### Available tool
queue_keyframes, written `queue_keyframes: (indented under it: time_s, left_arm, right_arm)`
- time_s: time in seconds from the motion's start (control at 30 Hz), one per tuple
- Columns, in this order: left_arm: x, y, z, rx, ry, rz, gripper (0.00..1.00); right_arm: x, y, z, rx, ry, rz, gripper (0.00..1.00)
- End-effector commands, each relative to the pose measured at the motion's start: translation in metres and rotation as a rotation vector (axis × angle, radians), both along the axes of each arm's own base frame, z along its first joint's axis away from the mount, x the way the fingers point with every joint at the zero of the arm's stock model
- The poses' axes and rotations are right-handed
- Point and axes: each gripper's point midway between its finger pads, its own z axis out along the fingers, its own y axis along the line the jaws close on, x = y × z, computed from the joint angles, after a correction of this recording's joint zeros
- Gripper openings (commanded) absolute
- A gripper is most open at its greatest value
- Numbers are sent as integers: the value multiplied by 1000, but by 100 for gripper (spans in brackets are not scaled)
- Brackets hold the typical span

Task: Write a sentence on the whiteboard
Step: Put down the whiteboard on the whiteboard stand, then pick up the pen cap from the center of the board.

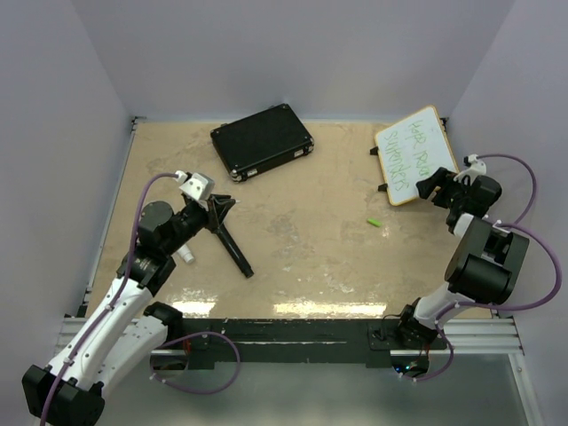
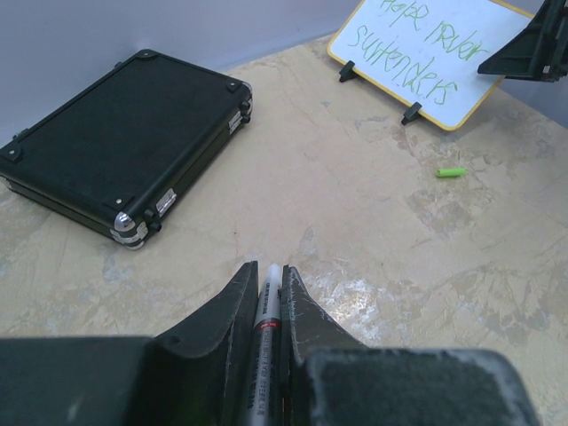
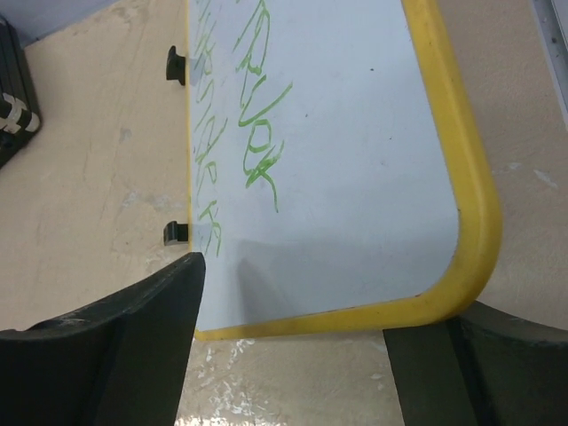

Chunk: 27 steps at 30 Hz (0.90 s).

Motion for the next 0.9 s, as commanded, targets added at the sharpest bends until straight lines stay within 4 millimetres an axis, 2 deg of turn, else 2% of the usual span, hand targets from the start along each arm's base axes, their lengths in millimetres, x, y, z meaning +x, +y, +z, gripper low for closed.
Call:
queue_keyframes:
  time_s: [0.0,0.1,0.3,0.43,0.63,0.7,0.73,0.77,0.87]
  left_arm:
    - [-2,-2,17,-22,-64,-19,0]
    - [-4,-3,18,-27,-67,-28,0]
    - [-8,-7,23,-46,-75,-55,0]
    - [-12,-9,26,-57,-83,-76,0]
    - [-17,-13,30,-72,-93,-108,0]
    - [-18,-13,31,-76,-94,-110,0]
    - [-19,-13,31,-77,-97,-111,0]
    - [-19,-14,31,-78,-94,-117,0]
    - [-21,-17,31,-87,-89,-136,0]
  right_arm:
    - [2,-12,26,-87,-5,-10,82]
    - [-6,-15,32,-116,11,-3,90]
    - [-26,-12,46,-187,59,81,94]
    - [-45,-12,46,-284,107,209,98]
    - [-82,4,38,-392,208,402,98]
    - [-100,12,29,-399,260,455,98]
    - [-105,13,30,-459,251,496,98]
    - [-118,20,24,-453,278,532,98]
    - [-137,40,23,-533,254,691,98]
